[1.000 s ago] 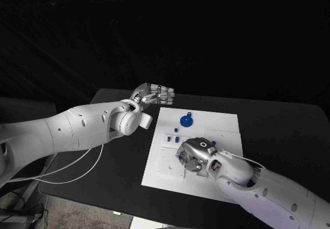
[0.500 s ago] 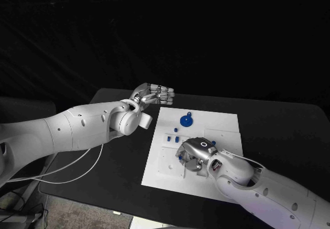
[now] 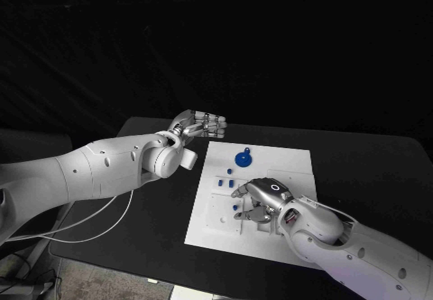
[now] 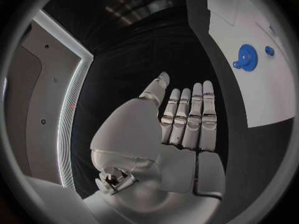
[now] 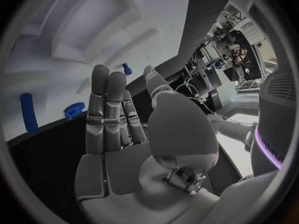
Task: Assemble the parts on the task board
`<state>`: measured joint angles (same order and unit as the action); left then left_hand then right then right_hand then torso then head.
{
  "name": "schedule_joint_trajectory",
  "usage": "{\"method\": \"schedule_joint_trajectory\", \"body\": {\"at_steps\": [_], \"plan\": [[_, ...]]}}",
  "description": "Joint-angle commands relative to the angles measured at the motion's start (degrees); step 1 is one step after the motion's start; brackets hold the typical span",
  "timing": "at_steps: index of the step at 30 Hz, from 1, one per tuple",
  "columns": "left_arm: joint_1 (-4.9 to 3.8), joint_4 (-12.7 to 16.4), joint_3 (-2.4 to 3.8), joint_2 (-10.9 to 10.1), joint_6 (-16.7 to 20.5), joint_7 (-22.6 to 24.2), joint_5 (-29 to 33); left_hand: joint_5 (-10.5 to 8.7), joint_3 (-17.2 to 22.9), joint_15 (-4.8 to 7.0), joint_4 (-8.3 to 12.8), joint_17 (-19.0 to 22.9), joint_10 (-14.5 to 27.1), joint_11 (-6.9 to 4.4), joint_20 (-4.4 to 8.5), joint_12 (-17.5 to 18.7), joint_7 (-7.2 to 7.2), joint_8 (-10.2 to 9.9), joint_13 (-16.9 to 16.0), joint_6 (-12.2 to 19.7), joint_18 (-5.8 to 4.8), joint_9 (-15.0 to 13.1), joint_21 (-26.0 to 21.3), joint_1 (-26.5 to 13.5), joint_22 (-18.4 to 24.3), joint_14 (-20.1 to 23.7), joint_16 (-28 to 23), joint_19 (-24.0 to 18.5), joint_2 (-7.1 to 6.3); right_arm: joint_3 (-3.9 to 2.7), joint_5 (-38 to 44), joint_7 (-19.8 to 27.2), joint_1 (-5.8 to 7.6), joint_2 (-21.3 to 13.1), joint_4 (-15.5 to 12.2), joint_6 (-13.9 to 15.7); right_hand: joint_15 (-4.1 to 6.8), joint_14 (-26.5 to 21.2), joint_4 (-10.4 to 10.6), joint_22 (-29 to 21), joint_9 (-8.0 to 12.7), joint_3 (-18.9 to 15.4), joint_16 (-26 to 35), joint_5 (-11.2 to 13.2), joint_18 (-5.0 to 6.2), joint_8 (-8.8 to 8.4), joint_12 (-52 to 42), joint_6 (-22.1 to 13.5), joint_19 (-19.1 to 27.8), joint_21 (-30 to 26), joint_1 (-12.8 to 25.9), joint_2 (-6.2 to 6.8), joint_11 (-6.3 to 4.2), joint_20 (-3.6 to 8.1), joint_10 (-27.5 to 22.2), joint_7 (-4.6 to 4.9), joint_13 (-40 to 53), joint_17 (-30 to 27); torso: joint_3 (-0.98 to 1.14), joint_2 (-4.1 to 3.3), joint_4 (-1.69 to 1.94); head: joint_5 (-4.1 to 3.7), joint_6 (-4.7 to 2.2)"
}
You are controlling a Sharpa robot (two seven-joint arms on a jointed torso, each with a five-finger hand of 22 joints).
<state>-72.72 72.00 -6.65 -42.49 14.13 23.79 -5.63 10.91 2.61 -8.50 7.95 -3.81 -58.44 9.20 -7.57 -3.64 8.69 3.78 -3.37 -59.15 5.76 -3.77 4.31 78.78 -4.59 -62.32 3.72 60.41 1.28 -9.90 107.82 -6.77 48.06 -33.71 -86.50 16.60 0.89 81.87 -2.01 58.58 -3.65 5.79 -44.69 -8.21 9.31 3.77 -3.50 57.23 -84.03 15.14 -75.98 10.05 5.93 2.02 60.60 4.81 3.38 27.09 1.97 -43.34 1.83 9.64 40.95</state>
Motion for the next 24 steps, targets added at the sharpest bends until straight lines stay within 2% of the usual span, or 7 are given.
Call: {"method": "schedule_joint_trajectory", "body": {"at_steps": [1, 4, 7, 9, 12, 17, 24], "plan": [[-0.06, 0.0, 0.04, 0.0, -0.8, 0.2, 0.2, 0.06, -0.3, -0.01, 0.0, 0.1, 0.3, 0.03, -0.09, 0.1, -0.13, -0.2, 0.0, 0.3, -0.05, 0.0, 0.2, -0.1, 0.0, 0.5, -0.2, 0.2, 0.38, -0.93, -4.1, 1.6, 0.04, -0.8, -1.2, 2.5, -0.2, 0.0, 1.6, -0.1, 0.0, -0.5, -0.2, 0.0, 0.8, -0.17, -0.3, 0.3, -2.0, -0.1, -1.0, -0.07, -0.16, -0.3, -0.1, 0.25, 0.0, 0.0, 0.05, 0.0, -0.03, -0.34, -0.18], [-0.06, 0.0, 0.03, -0.1, -0.8, 0.2, 0.2, 0.06, -0.3, -0.01, 0.0, 0.1, 0.3, 0.03, -0.09, 0.1, -0.13, -0.2, 0.0, 0.3, -0.05, 0.0, 0.2, -0.1, 0.0, 0.5, -0.2, 0.2, 0.38, -2.2, -5.8, 1.8, 0.27, -1.8, -2.3, 1.7, -0.02, 0.3, 0.0, 0.0, 0.1, 0.6, -0.5, 0.0, 0.64, -0.22, -0.2, 1.1, -2.1, 0.6, -0.7, -0.85, -0.36, -0.09, 0.7, 0.46, 0.0, 0.1, 0.01, 0.02, -0.07, -0.48, -0.35], [-0.06, 0.0, 0.03, -0.1, -0.8, 0.2, 0.2, 0.06, -0.3, -0.01, 0.0, 0.1, 0.3, 0.03, -0.09, 0.1, -0.13, -0.2, 0.0, 0.3, -0.05, 0.0, 0.2, -0.1, 0.0, 0.5, -0.2, 0.2, 0.38, -4.2, -7.8, 1.5, 0.87, -3.5, -3.5, -1.2, 0.72, 1.3, -2.3, 0.9, 0.1, 1.3, -1.6, 0.0, 0.52, -0.22, -0.4, 2.2, -2.4, 2.6, 0.4, -2.87, -1.24, 0.6, 3.7, 1.4, -0.1, 0.8, -0.01, 0.03, -0.07, -0.77, -0.57], [-0.06, 0.0, 0.03, -0.1, -0.9, 0.2, 0.2, 0.09, -0.3, 0.0, 0.0, 0.1, 0.3, 0.03, -0.1, 0.1, -0.12, -0.2, 0.0, 0.3, -0.03, 0.0, 0.2, 0.0, 0.1, 0.5, -0.2, 0.2, 0.37, -4.95, -8.8, 1.4, 1.59, -4.8, -3.9, -3.3, 0.91, 1.6, -3.9, 2.1, 0.1, 0.8, -3.1, 0.0, 0.34, -0.2, -0.2, 2.6, -2.4, 5.1, 1.6, -4.2, -1.42, 0.95, 5.8, 2.27, 0.0, 2.0, -0.01, 0.03, -0.08, -0.84, -0.69], [-0.06, 0.0, 0.03, -0.2, -0.9, 0.2, 0.2, 0.09, -0.3, 0.0, 0.0, 0.1, 0.3, 0.03, -0.1, 0.1, -0.12, -0.2, 0.0, 0.3, -0.03, 0.0, 0.2, 0.0, 0.1, 0.5, -0.2, 0.2, 0.37, -5.6, -9.6, 1.3, 2.85, -6.5, -4.2, -5.9, 0.74, 1.0, -6.8, 3.5, 0.1, 0.5, -4.5, -0.5, 0.29, -0.2, -0.2, 3.5, -2.1, 7.7, 2.7, -5.78, -1.26, 0.78, 5.5, 2.49, 0.0, 2.9, 0.0, 0.01, -0.06, -1.14, -0.83], [-0.06, 0.0, 0.02, -0.3, -0.9, 0.2, 0.2, 0.09, -0.3, 0.0, 0.0, 0.1, 0.3, 0.03, -0.1, 0.1, -0.12, -0.2, 0.0, 0.3, -0.03, 0.0, 0.2, 0.0, 0.1, 0.5, -0.2, 0.2, 0.37, -6.15, -8.1, -0.6, 4.72, -9.2, -4.2, -9.6, 0.52, 0.9, -7.7, 3.5, 0.1, -0.7, -4.7, -3.0, 0.5, -0.2, -0.1, 2.0, -2.0, 7.4, 3.2, -4.91, -0.92, 0.63, 4.6, 2.92, 0.0, 2.8, -0.03, 0.02, -0.08, -1.37, -0.88], [-0.06, -0.1, 0.02, -0.2, -1.0, 0.2, 0.2, 0.11, -0.3, 0.01, 0.0, 0.1, 0.2, -0.01, -0.08, 0.1, -0.15, -0.2, 0.0, 0.2, -0.04, 0.0, 0.2, 0.0, 0.0, 0.5, -0.2, 0.2, 0.37, -6.32, -2.8, -3.4, 5.45, -10.7, -3.9, -12.3, 0.24, 0.6, -3.6, 2.3, 0.1, -1.5, -3.9, -1.7, 0.68, -0.19, -0.2, 2.0, -1.8, 5.3, 0.7, -1.95, -0.67, 0.25, 2.8, 2.66, 0.0, 2.0, 0.08, -0.03, 0.01, -1.71, -0.93]]}}
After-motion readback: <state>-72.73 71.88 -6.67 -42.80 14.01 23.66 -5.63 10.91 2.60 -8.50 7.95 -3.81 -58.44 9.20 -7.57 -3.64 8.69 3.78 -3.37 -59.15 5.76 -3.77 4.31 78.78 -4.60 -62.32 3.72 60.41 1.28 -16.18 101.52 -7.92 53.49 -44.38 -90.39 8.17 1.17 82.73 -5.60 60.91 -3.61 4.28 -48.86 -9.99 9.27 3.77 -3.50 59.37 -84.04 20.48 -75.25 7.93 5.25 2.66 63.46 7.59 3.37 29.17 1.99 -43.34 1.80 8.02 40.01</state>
